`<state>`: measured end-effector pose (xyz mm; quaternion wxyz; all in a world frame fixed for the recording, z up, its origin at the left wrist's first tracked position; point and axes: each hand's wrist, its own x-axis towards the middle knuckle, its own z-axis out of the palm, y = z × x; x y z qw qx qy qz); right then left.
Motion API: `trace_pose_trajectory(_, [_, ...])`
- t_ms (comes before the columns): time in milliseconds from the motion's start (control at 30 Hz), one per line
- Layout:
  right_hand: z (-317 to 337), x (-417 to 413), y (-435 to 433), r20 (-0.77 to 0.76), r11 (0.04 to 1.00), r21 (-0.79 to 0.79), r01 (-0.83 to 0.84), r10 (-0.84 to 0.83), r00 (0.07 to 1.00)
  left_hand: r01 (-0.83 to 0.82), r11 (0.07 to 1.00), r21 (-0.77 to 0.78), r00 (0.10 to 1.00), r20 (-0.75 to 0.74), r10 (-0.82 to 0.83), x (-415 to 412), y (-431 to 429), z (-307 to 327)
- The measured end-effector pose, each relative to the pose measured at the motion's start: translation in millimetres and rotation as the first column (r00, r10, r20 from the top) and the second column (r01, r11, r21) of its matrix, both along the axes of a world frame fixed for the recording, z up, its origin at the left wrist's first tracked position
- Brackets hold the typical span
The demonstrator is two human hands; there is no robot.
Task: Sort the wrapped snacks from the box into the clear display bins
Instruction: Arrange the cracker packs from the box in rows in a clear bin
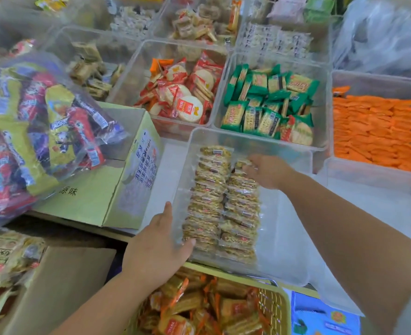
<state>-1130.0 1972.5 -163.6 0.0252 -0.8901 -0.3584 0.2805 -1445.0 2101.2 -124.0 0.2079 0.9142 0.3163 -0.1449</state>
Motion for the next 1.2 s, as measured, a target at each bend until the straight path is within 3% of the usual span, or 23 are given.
trace_pose_trajectory(467, [-20.9,-13.2,21.0,-0.172,0.991,0.000,0.137,-0.135,0.976,0.051,0.999,0.019,0.999,0.013,-0.052,0.0,2.0,-3.5])
trace_pose_trajectory(667, [0.5,-49.3,15.0,0.048,0.966,0.055,0.254,-0.257,0.965,0.026,0.999,-0.027,1.000,-0.015,-0.027,-0.2,1.0,7.6])
trace_pose_trajectory(833, [29.9,-107.4,7.5,0.144,0.952,0.158,0.263,-0.286,0.947,0.045,0.994,-0.103,0.984,0.175,-0.027,-35.4,-6.0,33.2])
trace_pose_trajectory(933, [48.2,-161.3,14.8,0.091,0.937,0.292,0.192,-0.227,0.970,0.026,0.998,-0.063,0.968,0.249,-0.009,-83.7,-7.2,52.3])
trace_pose_trajectory(1100, [76.3,-294.2,41.0,0.055,0.867,0.493,-0.070,0.049,0.997,-0.172,0.981,-0.089,0.865,0.464,0.193,-182.9,9.8,87.5])
trace_pose_trajectory(1200, [92.4,-370.6,62.0,0.043,0.806,0.554,-0.209,0.223,0.974,-0.281,0.957,-0.067,0.811,0.517,0.274,-247.2,32.5,97.4])
